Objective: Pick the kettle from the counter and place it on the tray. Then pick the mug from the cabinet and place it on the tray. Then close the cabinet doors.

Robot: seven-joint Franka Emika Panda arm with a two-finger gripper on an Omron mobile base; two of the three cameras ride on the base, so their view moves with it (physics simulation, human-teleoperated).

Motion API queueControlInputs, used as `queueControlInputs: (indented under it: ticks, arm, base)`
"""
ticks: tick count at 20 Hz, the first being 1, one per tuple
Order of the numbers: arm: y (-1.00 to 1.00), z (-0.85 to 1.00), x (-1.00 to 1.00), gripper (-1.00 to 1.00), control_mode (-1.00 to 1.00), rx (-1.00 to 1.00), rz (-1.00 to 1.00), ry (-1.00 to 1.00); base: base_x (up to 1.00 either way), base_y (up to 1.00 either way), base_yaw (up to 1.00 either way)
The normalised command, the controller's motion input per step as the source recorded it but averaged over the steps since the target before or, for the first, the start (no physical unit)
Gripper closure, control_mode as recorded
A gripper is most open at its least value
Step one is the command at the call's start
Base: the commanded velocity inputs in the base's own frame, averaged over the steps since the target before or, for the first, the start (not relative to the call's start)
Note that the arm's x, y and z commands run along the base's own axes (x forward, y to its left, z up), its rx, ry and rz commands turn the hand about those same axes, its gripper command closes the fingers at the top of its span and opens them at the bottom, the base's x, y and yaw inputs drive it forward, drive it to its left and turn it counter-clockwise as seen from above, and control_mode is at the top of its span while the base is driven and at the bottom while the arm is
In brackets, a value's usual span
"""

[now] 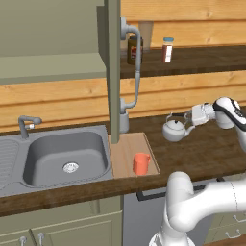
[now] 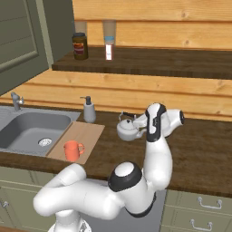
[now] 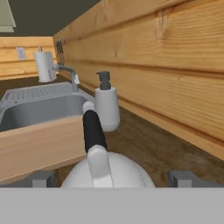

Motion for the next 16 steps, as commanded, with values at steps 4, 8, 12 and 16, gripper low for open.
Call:
queueControlInputs:
  ticks: [4,8,12,16]
  arm:
    - [0.29,0.00,-0.04,-1.00,-1.00,-0.07,0.00,0.00]
    - [0.36,0.00,0.04,-1.00,-1.00,-0.07,0.00,0.04]
    - [0.24,0.00,0.14,-1.00,-1.00,-0.03,0.00,0.07]
    - [0.19,-0.01,0.03,1.00,-1.00,-0.04,0.00,0.05]
  base:
    - [0.00,0.00,0.00]
    - [0.00,0.00,0.00]
    - [0.00,0.00,0.00]
    - [0.00,0.00,0.00]
